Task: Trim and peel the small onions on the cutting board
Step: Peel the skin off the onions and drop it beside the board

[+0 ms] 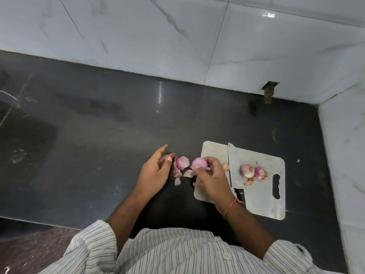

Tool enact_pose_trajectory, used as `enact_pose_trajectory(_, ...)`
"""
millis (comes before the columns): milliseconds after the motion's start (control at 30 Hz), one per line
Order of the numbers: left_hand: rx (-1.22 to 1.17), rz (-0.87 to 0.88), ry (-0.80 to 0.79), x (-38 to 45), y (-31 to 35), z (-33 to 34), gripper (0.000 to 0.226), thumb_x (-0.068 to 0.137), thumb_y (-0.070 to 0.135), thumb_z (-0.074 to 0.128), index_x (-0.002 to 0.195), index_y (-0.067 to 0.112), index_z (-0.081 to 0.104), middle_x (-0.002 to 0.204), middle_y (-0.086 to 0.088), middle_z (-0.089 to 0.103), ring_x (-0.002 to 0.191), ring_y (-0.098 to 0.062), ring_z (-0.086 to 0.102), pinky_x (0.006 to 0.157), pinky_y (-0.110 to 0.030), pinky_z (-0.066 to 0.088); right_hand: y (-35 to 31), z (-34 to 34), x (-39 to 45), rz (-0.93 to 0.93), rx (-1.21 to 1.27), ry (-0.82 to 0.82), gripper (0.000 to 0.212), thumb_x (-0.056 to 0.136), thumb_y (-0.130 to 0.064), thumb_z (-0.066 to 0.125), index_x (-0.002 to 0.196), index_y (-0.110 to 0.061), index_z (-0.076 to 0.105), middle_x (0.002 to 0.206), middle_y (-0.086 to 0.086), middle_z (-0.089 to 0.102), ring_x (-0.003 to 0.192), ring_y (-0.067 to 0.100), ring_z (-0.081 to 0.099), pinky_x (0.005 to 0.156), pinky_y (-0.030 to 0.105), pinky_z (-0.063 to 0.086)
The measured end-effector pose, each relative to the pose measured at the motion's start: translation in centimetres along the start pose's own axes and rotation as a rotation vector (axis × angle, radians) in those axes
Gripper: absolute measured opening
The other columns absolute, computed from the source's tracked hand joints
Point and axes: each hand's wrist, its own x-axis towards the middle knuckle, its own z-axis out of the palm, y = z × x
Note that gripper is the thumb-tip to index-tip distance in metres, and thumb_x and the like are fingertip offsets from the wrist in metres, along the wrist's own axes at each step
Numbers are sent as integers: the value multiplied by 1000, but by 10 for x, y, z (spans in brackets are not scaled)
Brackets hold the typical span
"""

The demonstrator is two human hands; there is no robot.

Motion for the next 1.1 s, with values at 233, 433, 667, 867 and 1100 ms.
enact_pose_trajectory(233,33,54,23,-9,-7,-6,45,109,13,57,152,26,55,131,18,75,124,3,67,115,-33,51,11,-29,7,96,-157,134,20,100,-45,67,112,-32,57,117,-7,66,112,15,66,104,51,57)
enact_pose_trajectory(433,153,199,7,-15,7,4,43,105,10,61,144,26,66,136,17,71,127,3,65,113,-38,54,3,-10,-1,5,-98,-131,24,97,-32,76,118,-31,66,119,-9,71,110,8,67,100,30,59)
enact_pose_trajectory(667,26,134,-181,-37,39,11,29,111,39,57,130,30,75,111,12,80,95,-12,77,84,-34,65,-21,-17,-23,-291,-152,-227,40,88,-16,87,120,-30,69,118,-6,74,100,19,74,88,31,62)
enact_pose_trajectory(867,-282,28,-287,-52,54,18,30,110,38,56,122,25,80,100,-3,80,89,-11,70,77,-30,62,-31,-22,-38,-434,-145,-113,39,87,-13,86,118,-30,69,123,-1,70,106,24,73,82,39,64)
enact_pose_trajectory(1100,-407,114,-273,-64,59,15,31,101,41,66,123,26,81,109,-26,75,89,-17,66,77,-33,59,-39,-25,-52,-405,-22,-78,56,86,-10,87,135,-23,64,126,-7,73,111,24,74,97,45,62)
